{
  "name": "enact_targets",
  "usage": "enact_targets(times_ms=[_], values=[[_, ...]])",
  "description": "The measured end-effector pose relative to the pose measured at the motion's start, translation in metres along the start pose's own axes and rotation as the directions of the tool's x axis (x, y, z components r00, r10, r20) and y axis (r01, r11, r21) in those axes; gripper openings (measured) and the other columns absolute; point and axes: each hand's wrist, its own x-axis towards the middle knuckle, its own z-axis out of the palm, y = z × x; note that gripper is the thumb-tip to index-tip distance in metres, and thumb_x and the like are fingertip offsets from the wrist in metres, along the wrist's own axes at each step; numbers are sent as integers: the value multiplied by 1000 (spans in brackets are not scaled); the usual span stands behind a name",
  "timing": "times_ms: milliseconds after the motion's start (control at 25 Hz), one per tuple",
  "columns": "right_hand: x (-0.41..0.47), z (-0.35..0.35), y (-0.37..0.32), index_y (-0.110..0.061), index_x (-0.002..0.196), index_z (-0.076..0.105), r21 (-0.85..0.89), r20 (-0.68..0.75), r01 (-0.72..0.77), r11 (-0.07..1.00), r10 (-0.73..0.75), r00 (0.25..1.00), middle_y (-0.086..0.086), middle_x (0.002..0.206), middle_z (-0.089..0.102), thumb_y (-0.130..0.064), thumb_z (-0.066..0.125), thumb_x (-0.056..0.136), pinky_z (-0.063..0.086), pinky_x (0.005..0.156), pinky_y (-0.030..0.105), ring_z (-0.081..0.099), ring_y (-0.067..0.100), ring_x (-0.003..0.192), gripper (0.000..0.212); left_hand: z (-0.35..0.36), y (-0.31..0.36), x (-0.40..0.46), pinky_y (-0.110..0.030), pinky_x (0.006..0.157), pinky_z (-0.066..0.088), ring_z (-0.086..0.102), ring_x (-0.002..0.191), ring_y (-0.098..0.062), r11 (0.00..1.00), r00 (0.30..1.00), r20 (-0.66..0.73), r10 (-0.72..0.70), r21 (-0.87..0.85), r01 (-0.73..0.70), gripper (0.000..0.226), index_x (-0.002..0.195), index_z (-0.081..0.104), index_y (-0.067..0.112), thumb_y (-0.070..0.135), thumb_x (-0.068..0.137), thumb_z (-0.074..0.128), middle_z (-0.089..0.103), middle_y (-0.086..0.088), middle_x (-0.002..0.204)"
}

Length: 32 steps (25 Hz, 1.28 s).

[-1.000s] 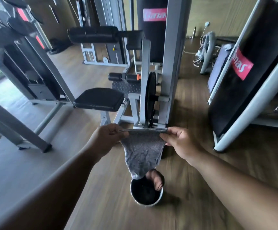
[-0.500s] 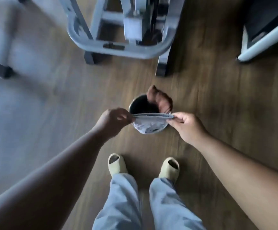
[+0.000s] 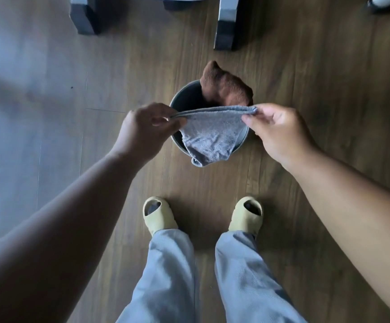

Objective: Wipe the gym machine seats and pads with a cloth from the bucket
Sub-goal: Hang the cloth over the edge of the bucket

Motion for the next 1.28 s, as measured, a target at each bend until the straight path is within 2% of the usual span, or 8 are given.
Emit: enact_targets(times_ms=[80,280,440,600,800,920,1080,1280], values=[[3,-2,-10,-28,87,72,1,0,47,999,-47,999,-8,84,74,-22,70,89,50,78,26,64,4,78,6,-7,10,2,-9,63,46,62,69,9,999,999,-40,23,-33,-25,8,84,72,31,31,83,80,68,25,73],[8,-10,-34,-33,83,71,20,-9,83,996,-83,996,-19,75,72,-27,69,88,46,72,21,62,-3,72,8,-23,40,7,-6,63,43,63,70,11,994,990,-99,100,-35,-104,8,84,71,28,27,83,79,65,34,69],[-1,-11,-37,-34,87,72,35,-11,76,997,-75,997,-15,80,74,-28,68,88,48,74,22,65,0,76,7,-25,42,-3,-4,63,42,62,72,12,992,988,-107,113,-35,-118,6,85,71,27,25,85,78,65,34,70],[-33,-6,-8,-33,101,73,-46,59,27,999,-24,998,-9,92,77,-24,68,92,55,84,31,70,7,88,14,-10,13,-32,-4,61,45,65,74,11,991,993,-26,119,58,-117,9,89,71,27,29,84,78,67,21,79],[-83,-1,40,-32,97,75,-145,90,-142,979,156,984,-14,86,75,-33,70,90,52,83,33,67,3,82,9,20,-31,-79,-20,70,57,68,76,-2,994,988,149,24,103,-40,9,88,72,26,33,84,76,71,13,86],[-94,0,47,-38,88,73,-139,100,-159,977,174,980,-17,84,74,-24,69,92,50,83,28,65,0,81,15,29,-40,-87,-18,70,53,67,77,-2,996,985,170,-16,85,1,9,85,71,29,36,83,75,69,15,84],[-74,-1,37,-34,94,73,-150,81,-144,978,157,984,-14,87,75,-27,67,94,49,79,24,66,0,83,9,29,-32,-65,-27,76,58,69,80,-4,997,991,134,14,70,-24,6,88,70,30,32,85,75,72,11,87],[-53,-1,31,-21,104,74,-170,38,-88,981,96,995,-14,91,72,-21,66,95,46,74,13,63,-7,81,12,27,-25,-40,-10,69,51,67,82,2,997,994,102,28,74,-35,8,91,69,31,33,86,75,69,17,88]])
